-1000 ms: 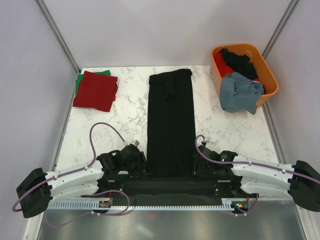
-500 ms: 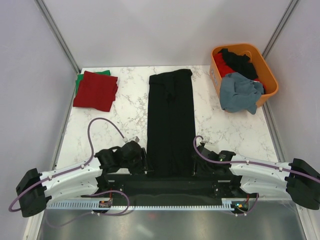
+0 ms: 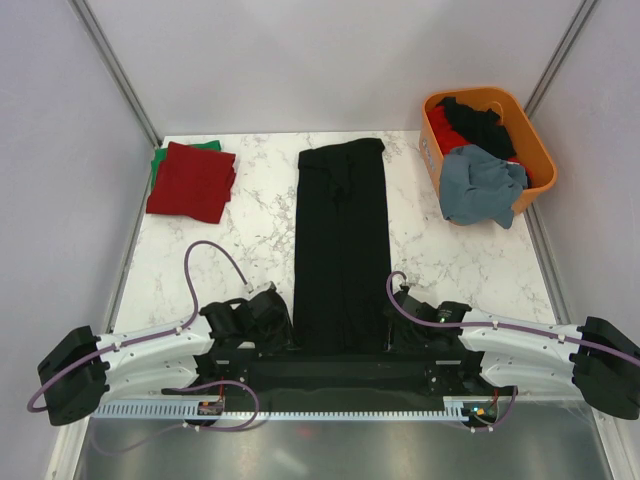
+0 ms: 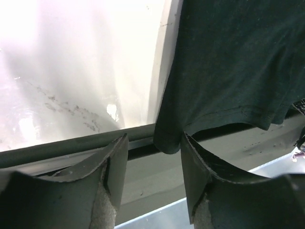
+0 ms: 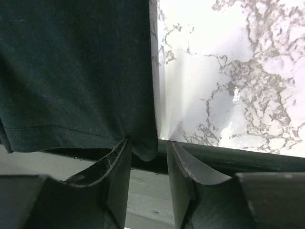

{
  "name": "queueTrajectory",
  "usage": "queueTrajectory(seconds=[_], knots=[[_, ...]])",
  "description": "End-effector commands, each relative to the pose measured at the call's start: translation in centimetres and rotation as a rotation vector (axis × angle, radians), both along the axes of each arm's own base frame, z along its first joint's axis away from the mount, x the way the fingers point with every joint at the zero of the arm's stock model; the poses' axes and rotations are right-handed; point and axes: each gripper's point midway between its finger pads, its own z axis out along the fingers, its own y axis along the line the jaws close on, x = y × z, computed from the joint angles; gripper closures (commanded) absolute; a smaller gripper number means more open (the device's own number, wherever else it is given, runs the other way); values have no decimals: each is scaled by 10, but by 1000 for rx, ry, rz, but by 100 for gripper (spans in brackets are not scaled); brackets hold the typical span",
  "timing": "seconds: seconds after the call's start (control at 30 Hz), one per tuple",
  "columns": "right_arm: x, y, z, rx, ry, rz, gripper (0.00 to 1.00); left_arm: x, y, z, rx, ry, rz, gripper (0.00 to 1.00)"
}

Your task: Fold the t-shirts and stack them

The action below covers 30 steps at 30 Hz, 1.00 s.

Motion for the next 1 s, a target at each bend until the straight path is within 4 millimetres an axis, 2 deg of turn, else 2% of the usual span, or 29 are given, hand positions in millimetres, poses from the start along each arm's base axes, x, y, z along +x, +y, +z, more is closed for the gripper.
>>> queueTrajectory(seconds=[0.0, 0.03, 0.13, 0.23, 0.27, 0.3, 0.33, 0.43, 0.53, 0.67, 0.7, 0.73, 0.77, 0.8, 0.83, 0.87, 0.9, 0.97], knots=[[15, -9, -6, -43, -82, -26, 59, 12, -9, 4, -32, -43, 55, 46], [15, -9, -6, -41, -83, -25, 60, 14, -10, 4, -31, -51, 58, 47], [16, -9, -5, -41, -85, -25, 66, 16, -10, 1, -16, -56, 64, 60], [16, -9, -5, -39, -88, -28, 71, 19, -11, 1, -3, -69, 68, 64], [16, -10, -6, -38, -90, -28, 74, 20, -11, 2, -2, -72, 72, 68], [17, -10, -5, -37, -96, -29, 81, 21, -11, 2, 1, -80, 73, 72], [17, -10, -5, -37, -99, -27, 85, 22, -11, 1, 7, -85, 71, 85], [17, -9, -5, -39, -98, -23, 98, 25, -11, 1, 12, -99, 72, 98], [16, -9, -3, -36, -95, -17, 100, 24, -13, 3, 4, -106, 56, 98], [14, -3, 7, -8, -84, 7, 100, 14, -25, 17, -51, -100, 6, 98], [17, 4, 19, 22, -100, 10, 100, 12, -27, 24, -69, -106, -5, 98], [16, 1, 24, 5, -95, 12, 100, 9, -27, 27, -66, -98, -18, 98], [19, 1, 32, 5, -118, 8, 100, 8, -35, 41, -88, -117, -49, 98], [24, 2, 51, 13, -146, 5, 100, 8, -38, 50, -101, -134, -68, 98], [28, 3, 61, 16, -169, 1, 100, 9, -39, 57, -96, -148, -78, 98], [37, 1, 72, 8, -214, -16, 100, 11, -40, 72, -90, -165, -85, 98], [44, 5, 91, 30, -256, -23, 100, 14, -38, 79, -76, -192, -104, 98], [53, 0, 104, -6, -306, -15, 100, 27, -34, 99, -38, -269, -100, 98]])
